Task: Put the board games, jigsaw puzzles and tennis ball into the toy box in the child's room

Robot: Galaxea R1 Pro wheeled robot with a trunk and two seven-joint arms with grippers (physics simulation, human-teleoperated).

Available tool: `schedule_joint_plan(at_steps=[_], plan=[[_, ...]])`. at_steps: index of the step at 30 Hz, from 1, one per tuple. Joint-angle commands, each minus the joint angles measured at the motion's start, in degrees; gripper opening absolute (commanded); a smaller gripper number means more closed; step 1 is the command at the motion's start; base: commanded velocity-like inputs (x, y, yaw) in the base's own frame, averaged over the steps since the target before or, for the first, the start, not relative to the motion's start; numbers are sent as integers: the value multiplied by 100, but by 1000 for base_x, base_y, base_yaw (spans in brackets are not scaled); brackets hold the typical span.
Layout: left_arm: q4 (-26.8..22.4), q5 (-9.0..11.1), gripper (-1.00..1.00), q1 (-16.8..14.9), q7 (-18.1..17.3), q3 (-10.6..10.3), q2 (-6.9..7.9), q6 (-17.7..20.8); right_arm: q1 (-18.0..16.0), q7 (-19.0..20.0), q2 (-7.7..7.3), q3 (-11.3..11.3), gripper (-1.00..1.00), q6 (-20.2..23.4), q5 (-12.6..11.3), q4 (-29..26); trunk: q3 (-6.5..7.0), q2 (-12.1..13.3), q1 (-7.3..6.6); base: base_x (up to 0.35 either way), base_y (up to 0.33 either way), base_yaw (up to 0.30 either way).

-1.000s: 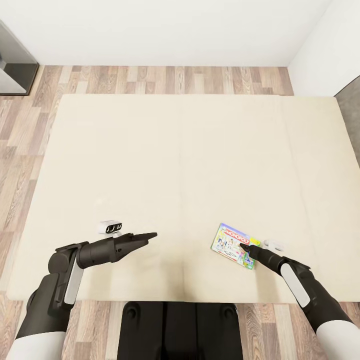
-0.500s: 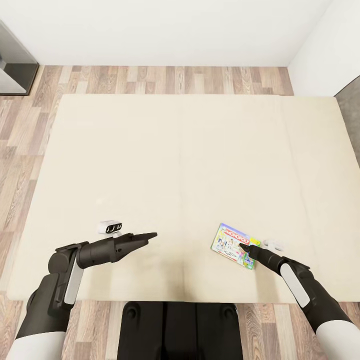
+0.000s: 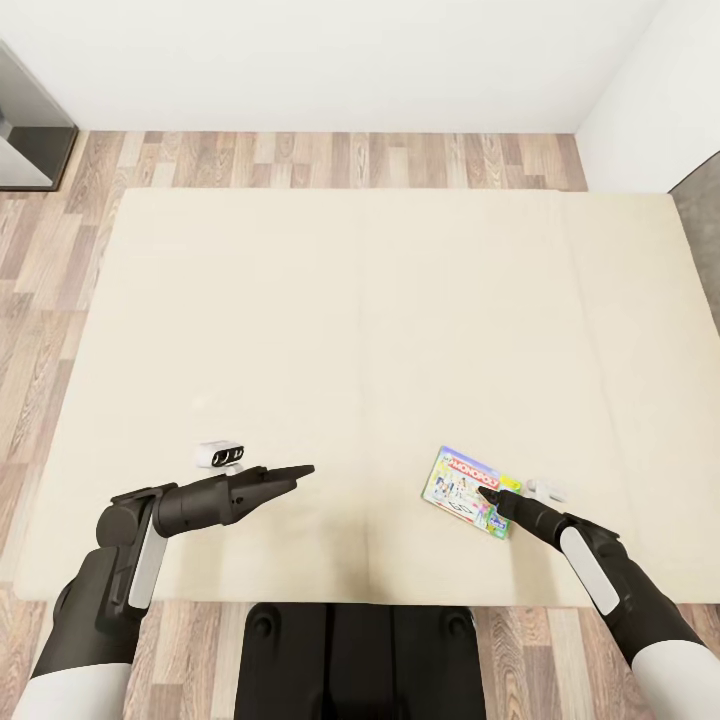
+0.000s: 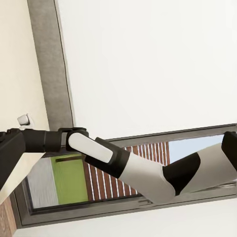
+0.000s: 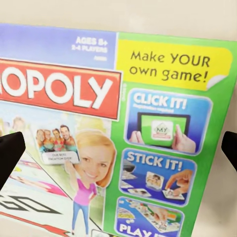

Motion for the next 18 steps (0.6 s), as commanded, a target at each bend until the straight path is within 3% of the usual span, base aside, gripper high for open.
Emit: schedule_joint_plan(at_steps=[1,12,18], plan=[[-1,-5,100,-1,-23,0,1,61,1,-1,-5,8,100,20,-22,-4,-6,-9,3,0,6,0],[-1,-2,100,-1,-23,0,1,61,-1,17,-5,8,100,39,-26,-29,-6,-9,3,0,121,0],[-1,1,100,-1,-23,0,1,61,-1,24,-5,11,100,56,-23,-46,-6,-9,3,0,29,0]])
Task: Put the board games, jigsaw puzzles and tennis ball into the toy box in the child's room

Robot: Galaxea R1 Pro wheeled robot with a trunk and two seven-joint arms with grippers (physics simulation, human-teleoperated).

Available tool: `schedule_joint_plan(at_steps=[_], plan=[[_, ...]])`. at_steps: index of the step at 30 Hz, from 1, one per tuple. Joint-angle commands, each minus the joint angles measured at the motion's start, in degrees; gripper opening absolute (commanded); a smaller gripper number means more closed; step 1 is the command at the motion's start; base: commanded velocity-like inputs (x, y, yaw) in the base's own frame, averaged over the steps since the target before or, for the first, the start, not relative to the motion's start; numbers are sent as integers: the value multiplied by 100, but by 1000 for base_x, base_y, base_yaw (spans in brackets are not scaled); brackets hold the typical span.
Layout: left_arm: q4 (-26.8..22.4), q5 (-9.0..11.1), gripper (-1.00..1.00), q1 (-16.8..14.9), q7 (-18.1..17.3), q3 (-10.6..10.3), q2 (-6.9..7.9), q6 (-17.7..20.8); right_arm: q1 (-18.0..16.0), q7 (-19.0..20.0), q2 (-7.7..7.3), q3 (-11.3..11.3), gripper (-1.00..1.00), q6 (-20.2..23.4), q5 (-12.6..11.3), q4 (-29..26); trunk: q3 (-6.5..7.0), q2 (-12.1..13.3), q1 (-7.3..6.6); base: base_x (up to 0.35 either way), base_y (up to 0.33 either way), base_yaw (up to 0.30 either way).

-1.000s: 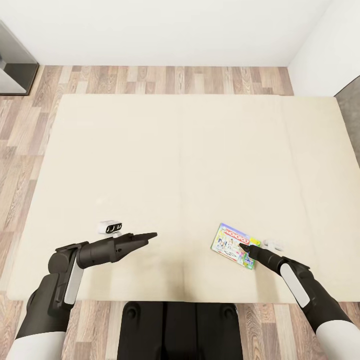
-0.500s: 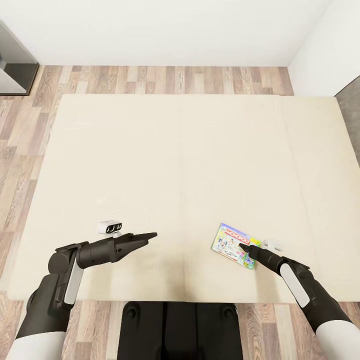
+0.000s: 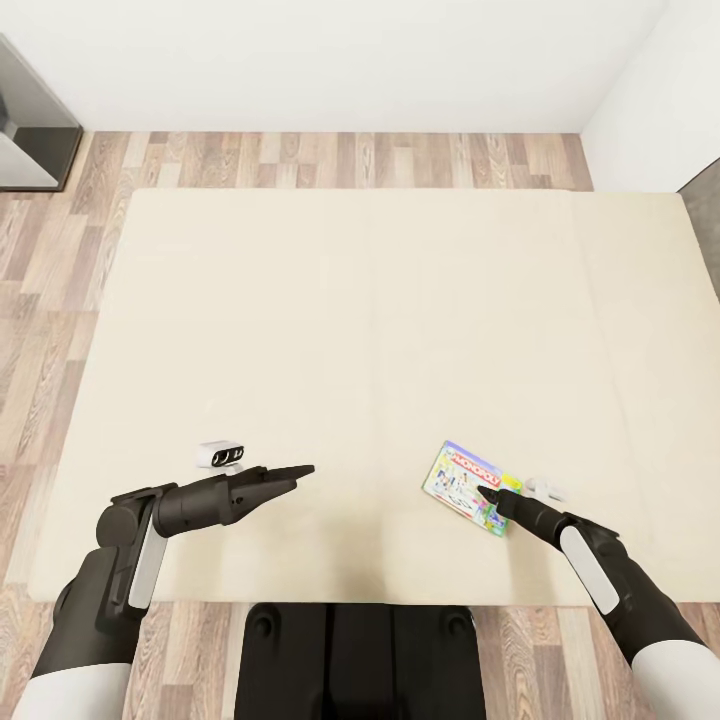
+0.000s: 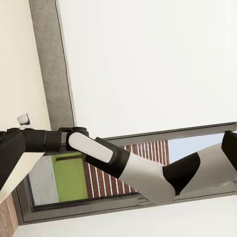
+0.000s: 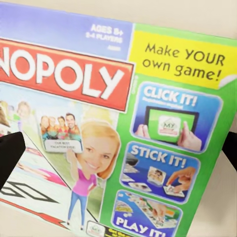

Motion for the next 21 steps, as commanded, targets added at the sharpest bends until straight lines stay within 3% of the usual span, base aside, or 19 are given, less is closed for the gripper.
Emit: schedule_joint_plan(at_steps=[1,21], plan=[[-1,-6,100,-1,-23,0,1,61,-1,-1,-5,11,100,17,-21,-5,-6,-9,3,0,4,0],[-1,-7,100,-1,-23,0,1,61,-1,0,-4,15,100,7,-21,-6,-6,-9,3,0,0,0]])
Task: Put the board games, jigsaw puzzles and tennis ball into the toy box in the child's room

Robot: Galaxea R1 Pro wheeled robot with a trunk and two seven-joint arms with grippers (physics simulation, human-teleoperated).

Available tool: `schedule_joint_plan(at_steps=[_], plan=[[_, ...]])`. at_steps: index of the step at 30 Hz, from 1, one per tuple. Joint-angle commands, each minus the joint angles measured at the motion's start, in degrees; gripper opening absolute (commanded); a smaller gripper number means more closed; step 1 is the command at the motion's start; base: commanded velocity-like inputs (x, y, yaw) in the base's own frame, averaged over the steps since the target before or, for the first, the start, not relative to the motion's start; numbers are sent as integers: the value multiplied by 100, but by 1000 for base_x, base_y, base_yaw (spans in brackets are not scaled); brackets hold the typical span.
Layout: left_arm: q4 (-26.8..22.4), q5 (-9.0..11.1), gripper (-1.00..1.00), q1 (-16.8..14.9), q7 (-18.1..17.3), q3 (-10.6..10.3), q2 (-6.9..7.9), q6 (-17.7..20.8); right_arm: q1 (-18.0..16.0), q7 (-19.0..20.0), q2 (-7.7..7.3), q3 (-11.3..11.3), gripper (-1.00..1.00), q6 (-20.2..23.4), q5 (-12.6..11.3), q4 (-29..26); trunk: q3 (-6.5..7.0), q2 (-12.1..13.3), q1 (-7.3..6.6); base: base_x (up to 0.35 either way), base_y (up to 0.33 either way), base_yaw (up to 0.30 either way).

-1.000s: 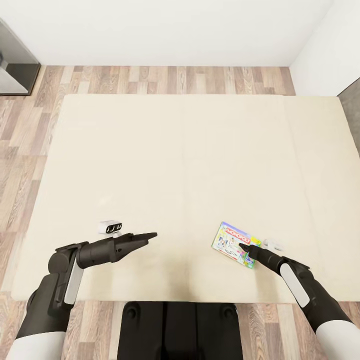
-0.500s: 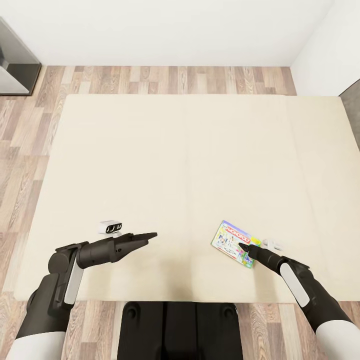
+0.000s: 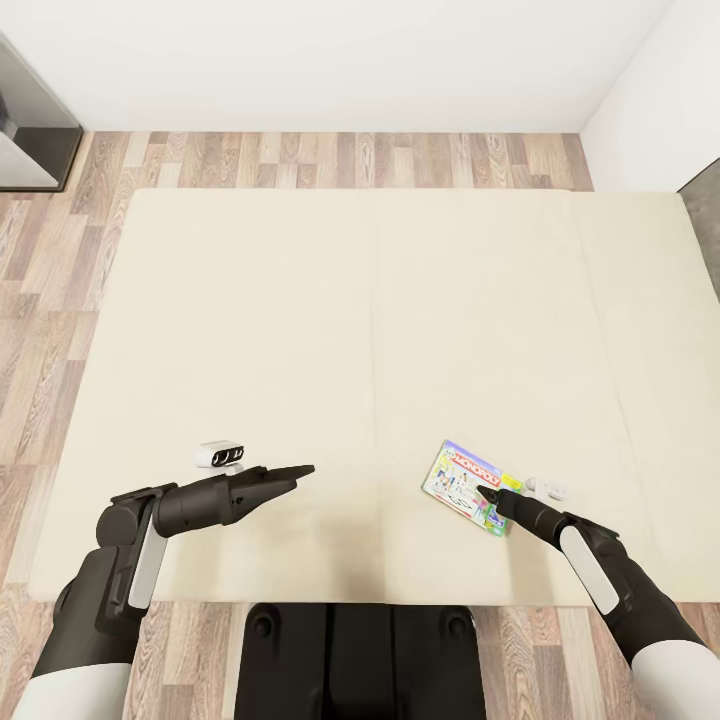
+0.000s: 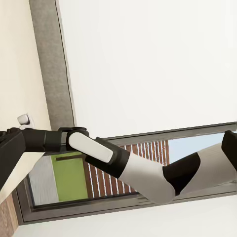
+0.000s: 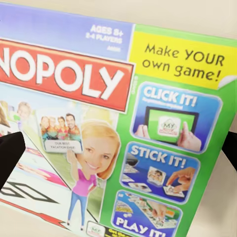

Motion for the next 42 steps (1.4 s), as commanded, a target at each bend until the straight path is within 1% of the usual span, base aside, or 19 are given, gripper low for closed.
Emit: schedule_joint_plan(at_steps=[1,10,33,42], plan=[[-1,-5,100,-1,-23,0,1,61,-1,-1,-5,8,100,20,-21,-4,-6,-9,3,0,0,0],[-1,-3,100,-1,-23,0,1,62,0,-1,-6,13,100,20,-21,-4,-6,-9,3,0,60,0],[-1,-1,100,-1,-23,0,1,61,6,-8,3,17,100,16,-16,-4,-6,-9,3,0,221,0],[-1,-2,100,-1,-23,0,1,61,2,-1,3,17,100,18,-17,-7,-6,-9,3,0,36,0]])
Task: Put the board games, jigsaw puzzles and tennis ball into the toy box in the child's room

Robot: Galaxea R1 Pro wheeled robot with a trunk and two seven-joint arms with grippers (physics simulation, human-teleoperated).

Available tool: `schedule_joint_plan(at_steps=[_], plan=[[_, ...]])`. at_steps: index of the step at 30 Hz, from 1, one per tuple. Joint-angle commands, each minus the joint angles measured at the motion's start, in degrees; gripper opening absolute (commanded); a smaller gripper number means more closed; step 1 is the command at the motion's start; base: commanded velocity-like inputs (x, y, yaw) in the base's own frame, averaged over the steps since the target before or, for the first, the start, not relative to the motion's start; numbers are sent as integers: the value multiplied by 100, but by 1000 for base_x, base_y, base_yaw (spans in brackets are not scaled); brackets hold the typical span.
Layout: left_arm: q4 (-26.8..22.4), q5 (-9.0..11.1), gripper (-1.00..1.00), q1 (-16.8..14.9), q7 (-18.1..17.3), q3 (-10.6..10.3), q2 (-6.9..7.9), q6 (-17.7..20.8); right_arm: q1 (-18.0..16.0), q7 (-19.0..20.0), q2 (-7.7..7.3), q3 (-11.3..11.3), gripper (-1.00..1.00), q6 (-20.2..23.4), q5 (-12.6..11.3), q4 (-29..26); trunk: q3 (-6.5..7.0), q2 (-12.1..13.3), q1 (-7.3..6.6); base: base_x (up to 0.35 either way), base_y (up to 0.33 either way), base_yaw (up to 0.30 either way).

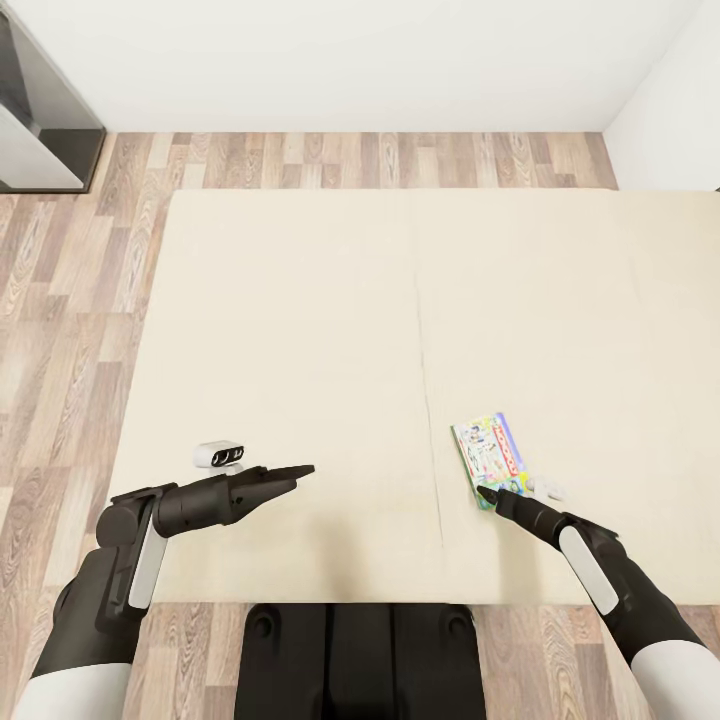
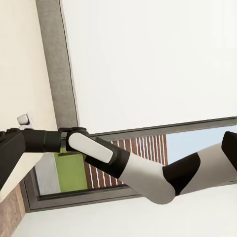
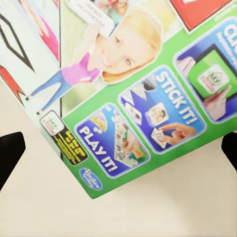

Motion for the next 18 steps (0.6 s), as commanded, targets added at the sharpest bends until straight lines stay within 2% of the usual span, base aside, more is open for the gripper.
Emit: schedule_joint_plan(at_steps=[1,18], plan=[[-1,-4,100,-1,-23,0,1,61,1,-1,-5,8,100,20,-22,-6,-6,-9,3,0,4,0],[-1,-7,100,-1,-23,0,1,61,0,6,-5,24,100,19,-24,-19,10,-9,3,0,0,0]])
